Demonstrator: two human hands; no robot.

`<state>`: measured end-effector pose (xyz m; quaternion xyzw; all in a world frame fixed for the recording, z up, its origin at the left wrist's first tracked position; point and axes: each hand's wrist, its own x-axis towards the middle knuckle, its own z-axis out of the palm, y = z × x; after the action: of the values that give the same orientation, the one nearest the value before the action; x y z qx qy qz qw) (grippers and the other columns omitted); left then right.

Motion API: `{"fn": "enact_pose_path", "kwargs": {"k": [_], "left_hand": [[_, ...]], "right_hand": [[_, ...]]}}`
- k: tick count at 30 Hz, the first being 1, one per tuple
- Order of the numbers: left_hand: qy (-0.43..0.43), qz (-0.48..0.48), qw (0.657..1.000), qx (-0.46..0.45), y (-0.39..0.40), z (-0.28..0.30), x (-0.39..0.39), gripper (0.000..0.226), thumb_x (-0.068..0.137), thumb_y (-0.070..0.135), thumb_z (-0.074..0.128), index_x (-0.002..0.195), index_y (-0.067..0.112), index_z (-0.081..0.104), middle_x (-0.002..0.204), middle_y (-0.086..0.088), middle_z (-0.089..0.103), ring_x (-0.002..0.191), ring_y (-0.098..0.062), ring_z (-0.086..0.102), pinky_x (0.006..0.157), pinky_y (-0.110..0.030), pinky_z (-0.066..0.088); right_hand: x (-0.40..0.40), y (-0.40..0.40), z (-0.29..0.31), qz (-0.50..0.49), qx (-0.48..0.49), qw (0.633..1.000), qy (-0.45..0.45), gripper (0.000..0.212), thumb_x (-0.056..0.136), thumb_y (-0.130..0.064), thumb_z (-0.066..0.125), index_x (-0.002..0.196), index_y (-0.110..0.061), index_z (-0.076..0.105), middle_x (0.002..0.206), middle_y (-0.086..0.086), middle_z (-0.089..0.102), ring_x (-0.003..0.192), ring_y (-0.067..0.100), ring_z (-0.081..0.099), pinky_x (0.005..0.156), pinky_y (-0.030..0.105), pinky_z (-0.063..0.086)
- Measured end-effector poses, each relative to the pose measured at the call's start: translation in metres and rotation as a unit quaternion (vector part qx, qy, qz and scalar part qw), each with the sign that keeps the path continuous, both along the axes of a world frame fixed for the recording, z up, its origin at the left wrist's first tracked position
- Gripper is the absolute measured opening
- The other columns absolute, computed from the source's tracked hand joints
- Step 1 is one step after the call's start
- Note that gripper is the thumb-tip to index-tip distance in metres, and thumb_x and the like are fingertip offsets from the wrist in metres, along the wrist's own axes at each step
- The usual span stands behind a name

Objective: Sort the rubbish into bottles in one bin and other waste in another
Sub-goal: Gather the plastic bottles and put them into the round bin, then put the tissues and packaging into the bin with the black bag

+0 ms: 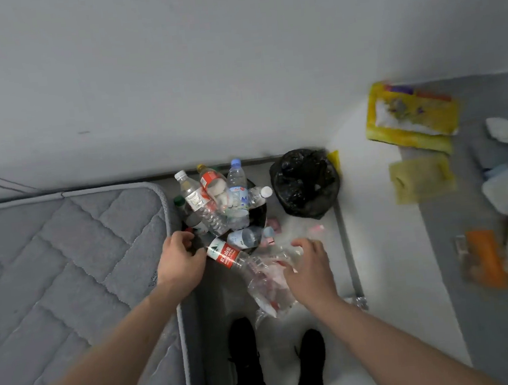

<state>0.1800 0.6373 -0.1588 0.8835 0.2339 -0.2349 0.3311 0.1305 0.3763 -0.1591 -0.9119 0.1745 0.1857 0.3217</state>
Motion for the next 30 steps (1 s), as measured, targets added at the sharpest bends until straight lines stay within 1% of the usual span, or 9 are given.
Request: {"fn": "enact_pose_path", "kwargs": {"k": [3, 6, 10, 14, 16, 20, 25, 27, 30], "left_hand": [[0.035, -0.063, 0.997, 0.013, -0.008, 0.043, -0.021, 0.045, 0.092, 0.026, 0.065, 0.134, 0.017, 0.054, 0.132, -0.005, 0.051, 0.110, -0.021, 0.057, 0.093, -0.035, 0.049], [0.047, -0.125, 0.991, 0.008, -0.027, 0.083, -0.039, 0.047, 0.090, 0.027, 0.064, 0.135, 0.018, 0.054, 0.130, -0.004, 0.047, 0.106, -0.023, 0.061, 0.096, -0.040, 0.051], [0.023, -0.169, 0.985, -0.005, -0.069, 0.133, -0.051, 0.042, 0.087, 0.027, 0.066, 0.127, 0.018, 0.058, 0.125, -0.004, 0.048, 0.097, -0.023, 0.059, 0.092, -0.039, 0.050], [-0.021, -0.227, 0.973, -0.025, -0.139, 0.169, -0.052, 0.040, 0.088, 0.025, 0.067, 0.126, 0.015, 0.060, 0.130, -0.007, 0.051, 0.109, -0.030, 0.060, 0.094, -0.041, 0.048], [-0.037, -0.277, 0.959, -0.034, -0.186, 0.183, -0.048, 0.042, 0.088, 0.026, 0.067, 0.128, 0.017, 0.058, 0.131, -0.006, 0.049, 0.108, -0.027, 0.059, 0.092, -0.041, 0.049], [-0.060, -0.367, 0.927, -0.051, -0.286, 0.201, -0.039, 0.043, 0.088, 0.029, 0.064, 0.130, 0.022, 0.055, 0.135, -0.003, 0.043, 0.107, -0.024, 0.058, 0.094, -0.041, 0.052], [-0.072, -0.463, 0.883, -0.024, -0.395, 0.199, -0.042, 0.044, 0.088, 0.032, 0.064, 0.130, 0.023, 0.055, 0.133, -0.002, 0.043, 0.119, -0.025, 0.054, 0.099, -0.037, 0.048], [-0.073, -0.484, 0.872, -0.005, -0.433, 0.192, -0.048, 0.046, 0.087, 0.032, 0.064, 0.131, 0.023, 0.054, 0.133, -0.002, 0.044, 0.121, -0.025, 0.053, 0.100, -0.036, 0.046], [-0.062, -0.485, 0.872, 0.013, -0.485, 0.175, -0.057, 0.050, 0.086, 0.034, 0.065, 0.134, 0.025, 0.052, 0.139, -0.001, 0.042, 0.128, -0.024, 0.048, 0.102, -0.038, 0.047]], "right_hand": [[-0.036, -0.033, 0.050, -0.010, -0.028, 0.999, 0.038, 0.049, 0.082, -0.018, 0.068, 0.125, -0.028, 0.049, 0.129, -0.005, 0.042, 0.119, 0.018, 0.047, 0.096, 0.028, 0.042], [-0.072, -0.069, 0.099, -0.054, -0.054, 0.995, 0.058, 0.050, 0.083, -0.022, 0.068, 0.128, -0.027, 0.049, 0.132, -0.003, 0.043, 0.121, 0.020, 0.048, 0.092, 0.033, 0.045], [-0.117, -0.117, 0.153, -0.116, -0.055, 0.990, 0.052, 0.050, 0.080, -0.018, 0.068, 0.127, -0.026, 0.050, 0.132, -0.001, 0.044, 0.119, 0.025, 0.051, 0.093, 0.035, 0.047], [-0.153, -0.166, 0.197, -0.190, -0.053, 0.980, 0.031, 0.053, 0.082, -0.020, 0.068, 0.131, -0.024, 0.049, 0.135, 0.000, 0.042, 0.123, 0.022, 0.049, 0.098, 0.034, 0.045], [-0.168, -0.196, 0.212, -0.220, -0.058, 0.973, 0.030, 0.056, 0.081, -0.021, 0.070, 0.132, -0.024, 0.047, 0.136, 0.000, 0.042, 0.124, 0.023, 0.049, 0.101, 0.037, 0.046], [-0.192, -0.266, 0.226, -0.270, -0.091, 0.958, 0.042, 0.059, 0.081, -0.017, 0.071, 0.134, -0.018, 0.047, 0.140, 0.005, 0.041, 0.125, 0.028, 0.051, 0.102, 0.037, 0.044], [-0.201, -0.359, 0.217, -0.336, -0.089, 0.937, 0.036, 0.069, 0.074, -0.019, 0.078, 0.136, -0.016, 0.047, 0.139, 0.011, 0.043, 0.123, 0.034, 0.053, 0.105, 0.040, 0.045], [-0.197, -0.397, 0.210, -0.337, -0.090, 0.937, 0.030, 0.075, 0.074, -0.021, 0.080, 0.140, -0.015, 0.045, 0.141, 0.012, 0.042, 0.126, 0.034, 0.050, 0.106, 0.042, 0.044], [-0.183, -0.462, 0.188, -0.314, -0.116, 0.942, 0.013, 0.088, 0.072, -0.026, 0.084, 0.145, -0.008, 0.039, 0.145, 0.016, 0.040, 0.135, 0.035, 0.039, 0.108, 0.045, 0.037]]}}
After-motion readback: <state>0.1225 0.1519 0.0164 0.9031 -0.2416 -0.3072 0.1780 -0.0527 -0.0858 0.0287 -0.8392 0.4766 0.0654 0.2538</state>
